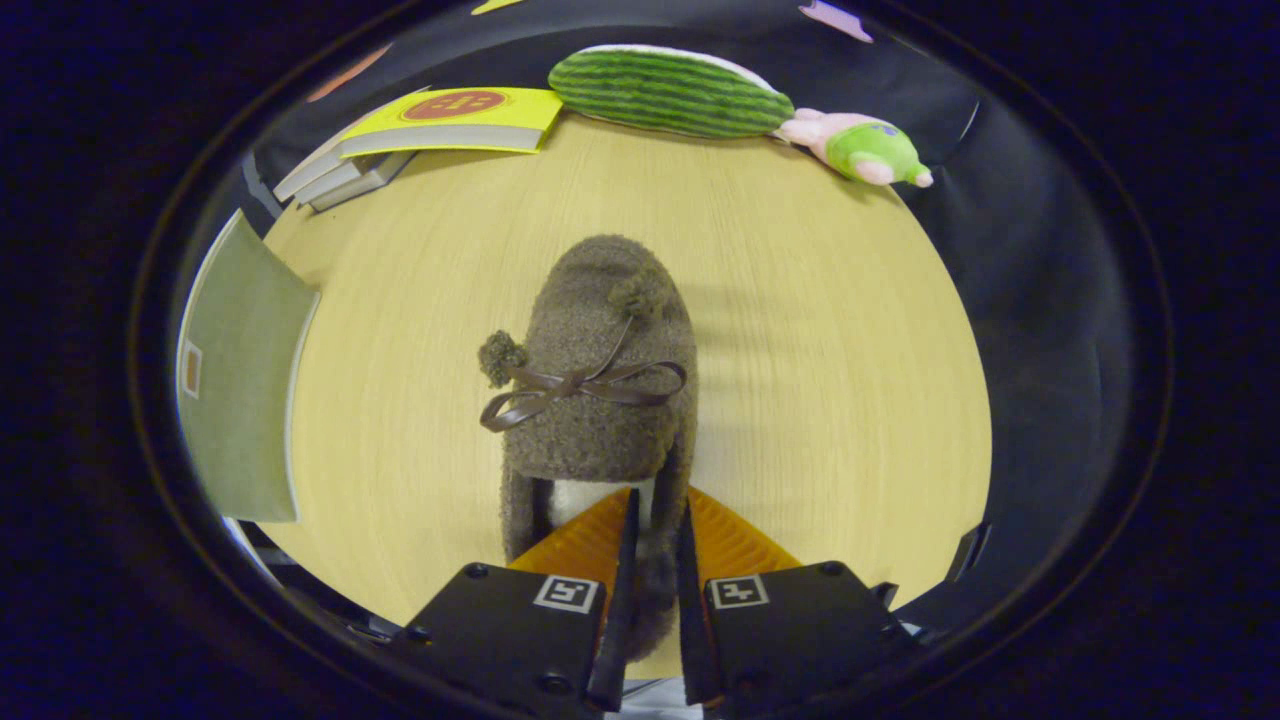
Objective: Open the storage box then place both shoes into the box .Put the left shoe in first, then the right shoe, with the right side of both shoes facing outward in a uniform manner.
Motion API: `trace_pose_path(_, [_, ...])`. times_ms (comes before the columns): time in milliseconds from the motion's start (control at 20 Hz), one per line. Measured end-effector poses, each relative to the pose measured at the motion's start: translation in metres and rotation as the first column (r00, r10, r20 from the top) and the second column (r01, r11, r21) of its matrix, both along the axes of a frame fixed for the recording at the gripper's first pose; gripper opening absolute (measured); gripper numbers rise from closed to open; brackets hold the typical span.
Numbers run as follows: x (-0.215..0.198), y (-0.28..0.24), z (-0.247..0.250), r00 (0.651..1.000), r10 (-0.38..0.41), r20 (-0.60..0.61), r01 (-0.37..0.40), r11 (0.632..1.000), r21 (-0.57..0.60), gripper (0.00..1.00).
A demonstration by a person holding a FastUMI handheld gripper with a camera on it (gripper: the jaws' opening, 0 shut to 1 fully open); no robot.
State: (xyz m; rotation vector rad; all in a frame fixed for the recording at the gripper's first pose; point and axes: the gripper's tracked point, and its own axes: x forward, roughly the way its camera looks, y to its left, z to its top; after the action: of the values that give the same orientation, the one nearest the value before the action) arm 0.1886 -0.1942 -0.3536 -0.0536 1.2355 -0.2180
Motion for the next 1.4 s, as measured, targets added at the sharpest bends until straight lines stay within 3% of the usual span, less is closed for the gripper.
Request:
trace_pose_path(50, [-0.004,0.001,0.005,0.998,-0.066,0.010,0.065,0.997,0.044,0.22])
trace_pose_path(100, [-0.003,0.009,0.004,0.993,-0.120,0.020,0.116,0.985,0.131,0.07])
trace_pose_path(200, [-0.004,0.024,0.012,0.989,-0.148,0.032,0.136,0.961,0.243,0.06])
trace_pose_path(400, [-0.013,0.015,0.043,0.990,-0.138,0.037,0.130,0.977,0.168,0.06])
trace_pose_path(650, [-0.013,0.048,0.098,0.982,-0.177,0.073,0.157,0.963,0.219,0.06])
trace_pose_path(1000, [0.001,0.133,0.169,0.981,-0.086,0.173,0.049,0.976,0.212,0.06])
trace_pose_path(1200, [0.008,0.197,0.188,0.976,-0.063,0.207,0.001,0.958,0.286,0.06])
trace_pose_path(1400, [0.012,0.239,0.194,0.973,-0.028,0.230,-0.038,0.960,0.279,0.06])
